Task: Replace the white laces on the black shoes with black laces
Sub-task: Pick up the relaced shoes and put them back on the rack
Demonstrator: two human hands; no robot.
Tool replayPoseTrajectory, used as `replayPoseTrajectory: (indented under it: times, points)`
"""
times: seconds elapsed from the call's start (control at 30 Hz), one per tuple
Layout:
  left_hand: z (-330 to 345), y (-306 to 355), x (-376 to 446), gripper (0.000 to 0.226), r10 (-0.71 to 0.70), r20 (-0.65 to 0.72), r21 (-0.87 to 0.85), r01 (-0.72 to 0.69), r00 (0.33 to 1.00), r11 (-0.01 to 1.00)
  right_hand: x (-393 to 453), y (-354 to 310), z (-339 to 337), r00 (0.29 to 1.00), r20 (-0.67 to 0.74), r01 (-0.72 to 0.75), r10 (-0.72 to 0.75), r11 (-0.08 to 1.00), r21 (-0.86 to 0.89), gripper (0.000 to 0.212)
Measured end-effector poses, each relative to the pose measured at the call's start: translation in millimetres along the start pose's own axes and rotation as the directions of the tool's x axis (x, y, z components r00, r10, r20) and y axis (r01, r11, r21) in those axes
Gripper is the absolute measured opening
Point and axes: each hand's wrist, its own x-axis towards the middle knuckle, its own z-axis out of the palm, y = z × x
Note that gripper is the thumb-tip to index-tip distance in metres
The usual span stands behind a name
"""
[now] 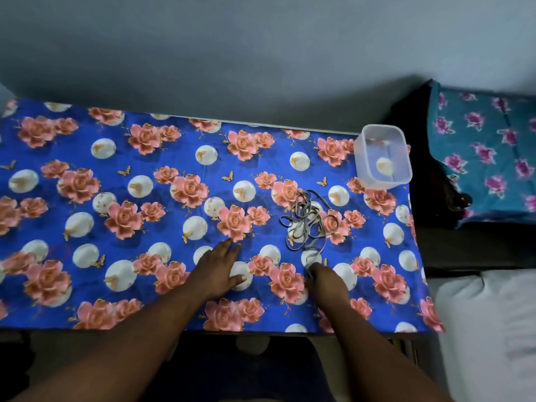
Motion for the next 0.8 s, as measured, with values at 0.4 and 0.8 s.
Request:
replayPoseTrajectory:
  times: [0.4, 0.8]
  points:
    - [-18.7, 21.9, 45.9, 0.098, -0.115, -0.073, 0.050, 0.119, 0.991, 0.992, 102.5, -44.0, -69.5, 0.958, -0.207, 0.229, -0.201, 0.966, 0.123, 0.076]
    - [-13.7, 51.5, 64.4, 0.091, -0.099, -0.043, 0.040, 0.101, 0.994, 0.994, 109.5, -24.4, -61.6, 0.869, 0.055, 0.472, -0.492, 0.790, -0.392, 0.051]
